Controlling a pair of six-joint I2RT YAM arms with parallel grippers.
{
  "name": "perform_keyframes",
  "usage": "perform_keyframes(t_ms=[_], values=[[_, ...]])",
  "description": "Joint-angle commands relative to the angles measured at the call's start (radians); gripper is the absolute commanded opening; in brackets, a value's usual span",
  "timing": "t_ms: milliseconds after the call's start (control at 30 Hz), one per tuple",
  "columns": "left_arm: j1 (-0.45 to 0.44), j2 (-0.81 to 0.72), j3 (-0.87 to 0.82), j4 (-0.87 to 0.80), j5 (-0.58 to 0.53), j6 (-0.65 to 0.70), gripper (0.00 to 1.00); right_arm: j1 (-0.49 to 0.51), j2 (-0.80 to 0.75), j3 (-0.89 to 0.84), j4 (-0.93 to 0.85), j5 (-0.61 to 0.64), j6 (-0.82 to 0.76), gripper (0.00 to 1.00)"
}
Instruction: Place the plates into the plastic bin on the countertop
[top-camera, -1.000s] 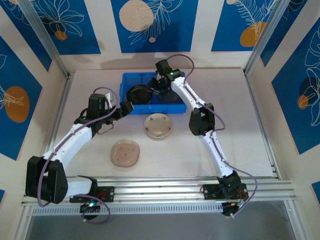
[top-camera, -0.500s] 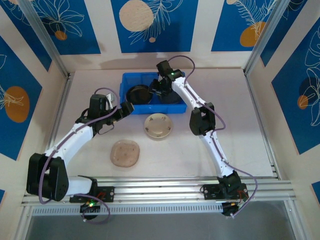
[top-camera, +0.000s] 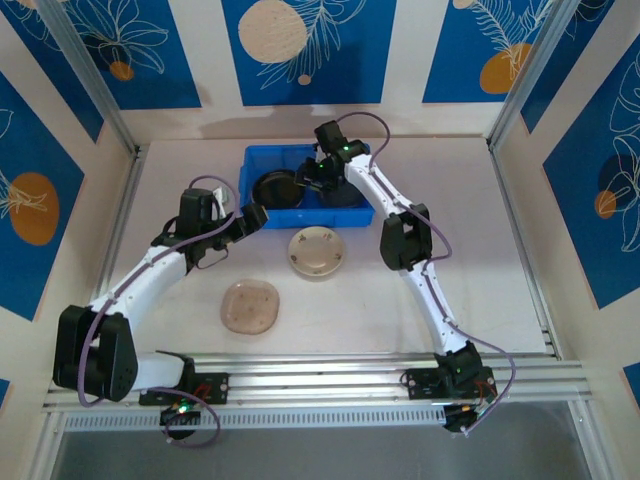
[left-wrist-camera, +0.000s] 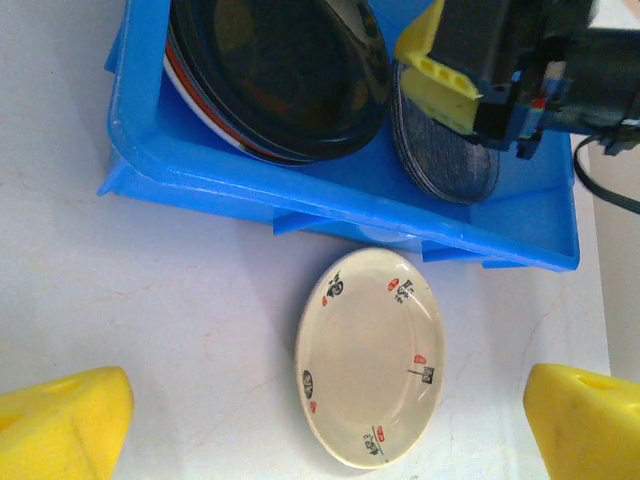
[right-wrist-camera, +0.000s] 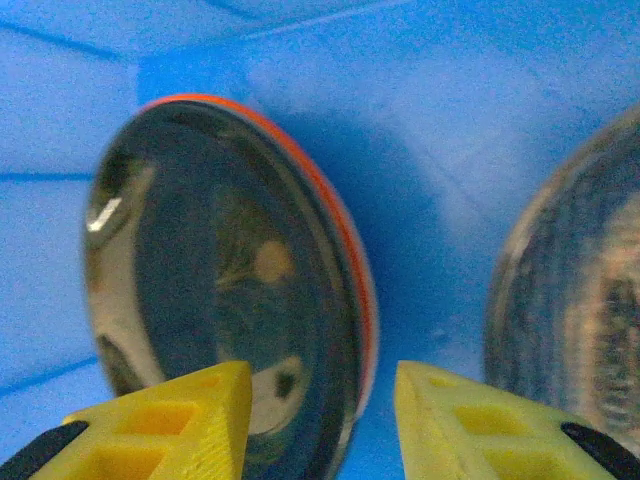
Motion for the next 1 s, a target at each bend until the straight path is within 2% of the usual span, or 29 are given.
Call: perform_keyframes(t_ms=[0,167,333,500,667,867,967], values=[[0.013,-0.007,-0.01,0.022,0.013,0.02,1.0,0.0,-0.157,0.003,0.074,-0.107,-0.02,0.43],[0.012,-0.025,-0.019,0.01,0.012,0.033,1.0,0.009,-0.325,-0.116,0.092,-0.121,-0.055,0.42],[0.012,-0.083,-0.023,-0.072,-0.012,0.064,0.99,0.051,-0.571,-0.433,0.12,-0.146,-0.134,0.36],[0.009,-0.165,-0.003,-0.231,-0.001,0.092,0.96,0.118,-0.81,-0.775,0.131,-0.12,-0.143,0.36],[0.01,-0.236,0.021,-0.453,-0.046,0.136,0.91,0.189,-0.959,-1.022,0.145,-0.097,-0.084,0.36],[0.009,-0.207,0.068,-0.716,-0.184,0.204,0.67,0.233,-1.028,-1.237,0.193,-0.091,-0.031,0.35],[0.01,-0.157,0.064,-0.773,-0.213,0.222,0.56,0.234,-1.029,-1.288,0.231,-0.103,-0.021,0.35]])
